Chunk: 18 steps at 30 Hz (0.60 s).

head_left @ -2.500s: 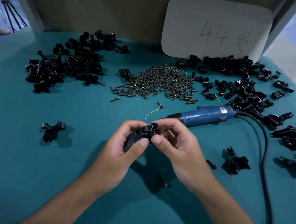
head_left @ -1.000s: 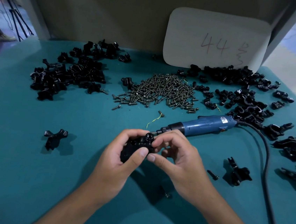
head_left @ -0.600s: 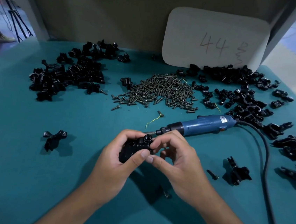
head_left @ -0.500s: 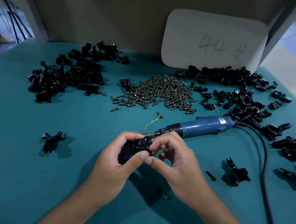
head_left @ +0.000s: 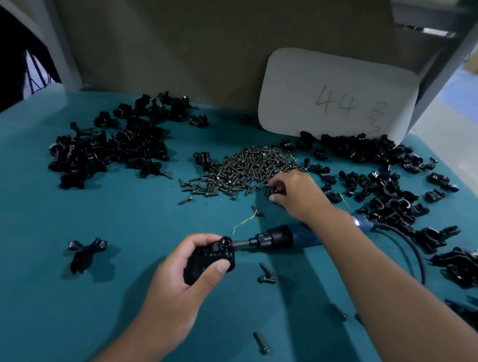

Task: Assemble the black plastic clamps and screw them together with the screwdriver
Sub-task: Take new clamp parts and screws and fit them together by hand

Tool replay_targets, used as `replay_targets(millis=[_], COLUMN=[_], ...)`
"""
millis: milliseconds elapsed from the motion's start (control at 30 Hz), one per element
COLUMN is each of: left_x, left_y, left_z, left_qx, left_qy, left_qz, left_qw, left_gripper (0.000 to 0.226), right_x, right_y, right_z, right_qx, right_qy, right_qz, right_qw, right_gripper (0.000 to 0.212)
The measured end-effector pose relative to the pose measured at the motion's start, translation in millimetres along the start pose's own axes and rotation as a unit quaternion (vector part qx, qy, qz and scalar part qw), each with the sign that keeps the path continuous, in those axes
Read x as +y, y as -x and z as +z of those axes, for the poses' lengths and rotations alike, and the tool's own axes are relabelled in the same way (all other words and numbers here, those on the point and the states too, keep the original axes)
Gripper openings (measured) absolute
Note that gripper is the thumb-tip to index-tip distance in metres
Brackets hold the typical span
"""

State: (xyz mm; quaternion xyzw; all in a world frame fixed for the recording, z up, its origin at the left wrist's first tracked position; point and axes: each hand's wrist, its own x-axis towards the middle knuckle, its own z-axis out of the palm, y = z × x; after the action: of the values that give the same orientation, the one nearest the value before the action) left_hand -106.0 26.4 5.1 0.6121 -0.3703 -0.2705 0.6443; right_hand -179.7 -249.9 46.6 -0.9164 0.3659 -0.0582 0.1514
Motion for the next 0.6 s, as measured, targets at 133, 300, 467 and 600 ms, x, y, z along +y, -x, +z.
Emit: replay_targets(millis=[133,300,467,600], left_x=[-4,-3,0,1], left_y=[-3,-3,-3,-3], left_z=[-1,-2,-1,-1], left_qx=[0.006,0.008,0.010,0.013], left_qy=[0.006,-0.002,-0.006,-0.004], left_qz=[-0.008,-0.002,0.003,0.007], left_qw=[1.000,1.000,1.000,1.000], left_gripper=[0.033,0.032,0.033,0.031], right_x=[-2,-10,-11,-16], right_y=[-9,-4,-1,9], right_z=[7,9,7,-1], right_qx=[0.022,0.033,0.022,0.074], right_qy=[0.063,0.161,0.183,0.076], right_qz=[0.003,-0.024,-0.025,-0.013], right_qw=[0.998,0.986,0.983,0.994], right_gripper=[0.011,0.009,0.008,0.011])
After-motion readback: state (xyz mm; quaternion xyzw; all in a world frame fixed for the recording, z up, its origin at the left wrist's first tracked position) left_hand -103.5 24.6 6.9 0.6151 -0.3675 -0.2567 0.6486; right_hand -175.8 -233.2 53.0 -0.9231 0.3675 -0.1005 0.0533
